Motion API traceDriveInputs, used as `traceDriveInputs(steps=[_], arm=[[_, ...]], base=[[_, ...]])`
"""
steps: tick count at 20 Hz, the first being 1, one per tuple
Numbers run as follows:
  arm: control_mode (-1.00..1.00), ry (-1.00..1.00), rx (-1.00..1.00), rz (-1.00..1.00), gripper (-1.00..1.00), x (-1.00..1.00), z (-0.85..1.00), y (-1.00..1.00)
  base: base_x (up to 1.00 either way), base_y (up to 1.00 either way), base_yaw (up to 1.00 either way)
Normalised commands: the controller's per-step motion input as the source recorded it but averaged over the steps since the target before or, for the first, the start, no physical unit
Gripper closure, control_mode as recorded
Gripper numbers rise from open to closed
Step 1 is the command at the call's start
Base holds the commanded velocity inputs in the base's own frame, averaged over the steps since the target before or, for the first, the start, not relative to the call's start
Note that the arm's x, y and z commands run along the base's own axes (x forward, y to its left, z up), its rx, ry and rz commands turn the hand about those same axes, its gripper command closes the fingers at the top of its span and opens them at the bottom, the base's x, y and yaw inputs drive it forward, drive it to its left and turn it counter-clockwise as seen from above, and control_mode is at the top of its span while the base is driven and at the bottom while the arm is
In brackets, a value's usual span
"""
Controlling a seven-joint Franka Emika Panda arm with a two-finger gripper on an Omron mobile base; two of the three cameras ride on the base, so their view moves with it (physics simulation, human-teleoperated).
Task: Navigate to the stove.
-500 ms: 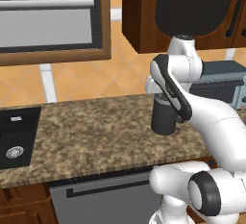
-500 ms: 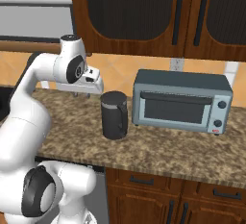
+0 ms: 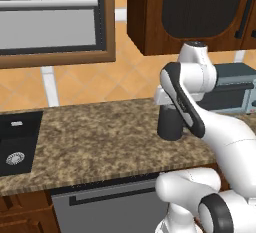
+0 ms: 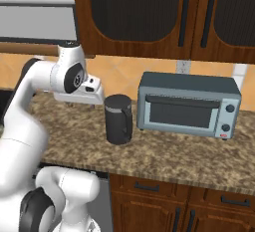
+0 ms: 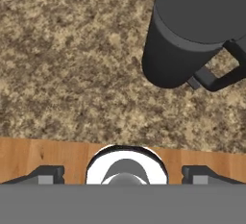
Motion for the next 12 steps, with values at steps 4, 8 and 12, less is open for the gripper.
traceDriveInputs(steps=[4, 8, 12], arm=[[-1.00, 0.00, 0.00, 0.00, -1.00, -0.43, -0.29, 0.00], [-1.00, 0.03, 0.00, 0.00, -1.00, -0.35, -0.39, 0.00], [1.00, 0.00, 0.00, 0.00, -1.00, 0.00, 0.00, 0.00]], base=[[0.00, 0.00, 0.00], [0.00, 0.00, 0.00], [-0.31, 0.00, 0.00]])
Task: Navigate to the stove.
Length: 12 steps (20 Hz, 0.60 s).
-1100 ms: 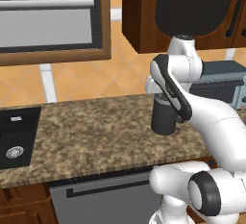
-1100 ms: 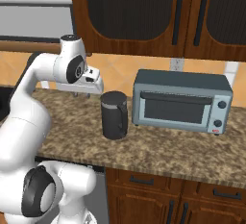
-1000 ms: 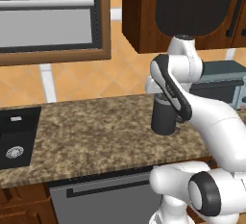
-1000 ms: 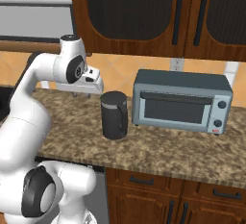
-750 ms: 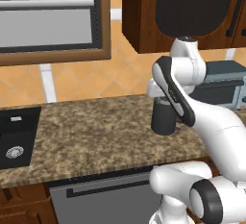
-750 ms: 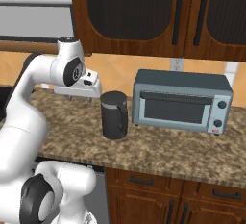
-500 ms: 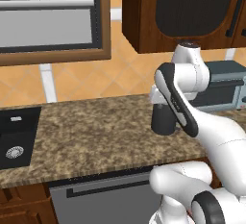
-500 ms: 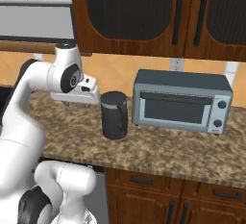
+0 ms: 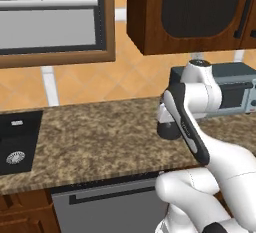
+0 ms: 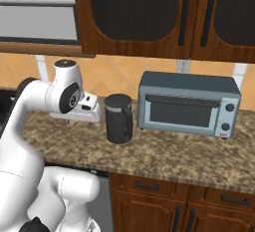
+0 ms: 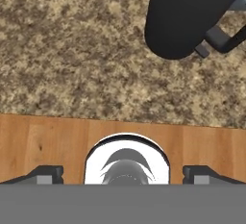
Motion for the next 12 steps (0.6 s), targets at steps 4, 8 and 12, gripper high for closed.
traceDriveInputs(steps=[4, 8, 12], arm=[[1.00, 0.00, 0.00, 0.00, -1.00, 0.00, 0.00, 0.00], [1.00, 0.00, 0.00, 0.00, -1.00, 0.00, 0.00, 0.00], [1.00, 0.00, 0.00, 0.00, -1.00, 0.00, 0.00, 0.00]], base=[[-0.43, -0.13, -0.02], [-0.38, -0.29, -0.28], [-0.29, -0.12, -0.43]])
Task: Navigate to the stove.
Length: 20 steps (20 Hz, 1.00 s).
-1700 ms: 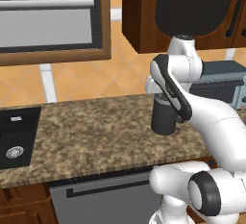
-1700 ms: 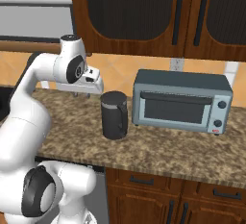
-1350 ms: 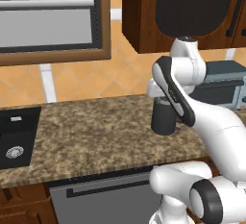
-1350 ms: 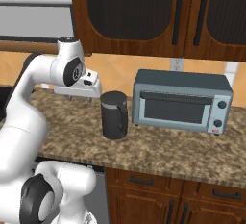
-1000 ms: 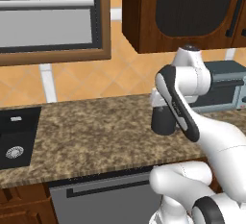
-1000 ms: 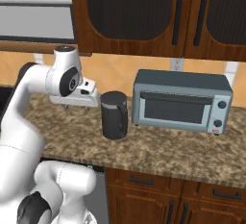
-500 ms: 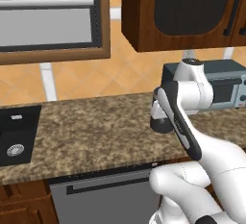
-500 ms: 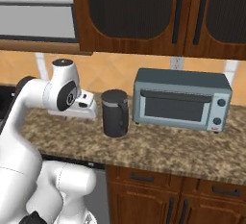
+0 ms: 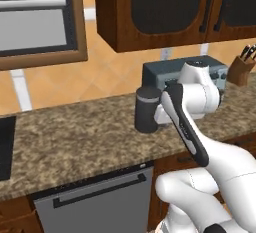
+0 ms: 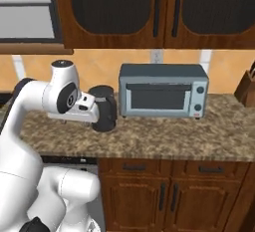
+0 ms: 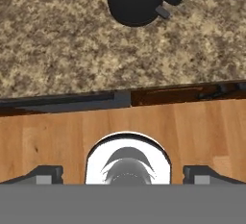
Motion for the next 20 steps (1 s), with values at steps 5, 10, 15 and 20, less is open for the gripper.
traceDriveInputs(steps=[5, 10, 15, 20], arm=[[1.00, 0.00, 0.00, 0.00, -1.00, 0.00, 0.00, 0.00], [1.00, 0.00, 0.00, 0.00, -1.00, 0.00, 0.00, 0.00], [1.00, 0.00, 0.00, 0.00, -1.00, 0.00, 0.00, 0.00], [1.00, 0.00, 0.00, 0.00, -1.00, 0.00, 0.00, 0.00]], base=[[-0.49, -0.06, -0.49], [-0.72, -0.24, -0.56], [-0.63, -0.30, -0.58], [-0.32, -0.46, -0.58]])
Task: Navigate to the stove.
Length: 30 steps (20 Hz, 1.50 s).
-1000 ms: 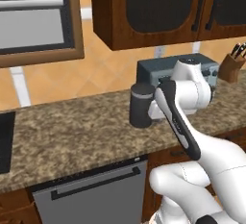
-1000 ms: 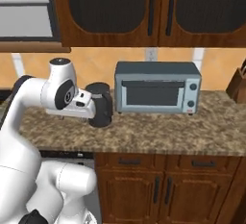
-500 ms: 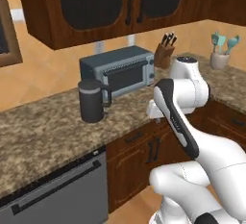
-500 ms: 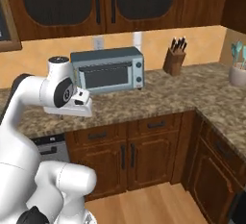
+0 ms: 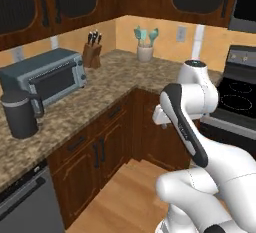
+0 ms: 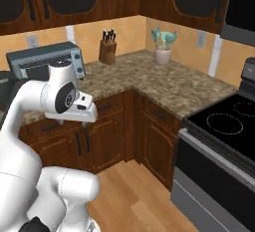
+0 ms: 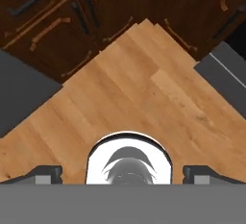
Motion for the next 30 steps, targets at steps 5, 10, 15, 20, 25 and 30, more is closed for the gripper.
traceDriveInputs(steps=[5, 10, 15, 20, 25, 30], arm=[[1.00, 0.00, 0.00, 0.00, -1.00, 0.00, 0.00, 0.00], [1.00, 0.00, 0.00, 0.00, -1.00, 0.00, 0.00, 0.00], [1.00, 0.00, 0.00, 0.00, -1.00, 0.00, 0.00, 0.00], [1.00, 0.00, 0.00, 0.00, -1.00, 0.00, 0.00, 0.00], [1.00, 0.00, 0.00, 0.00, -1.00, 0.00, 0.00, 0.00], [1.00, 0.00, 0.00, 0.00, -1.00, 0.00, 0.00, 0.00]], base=[[0.00, -0.67, -0.58], [0.05, -0.68, -0.62], [0.26, -0.43, -0.57], [0.47, -0.03, -0.47], [0.61, 0.15, -0.41], [0.70, 0.52, -0.40]])
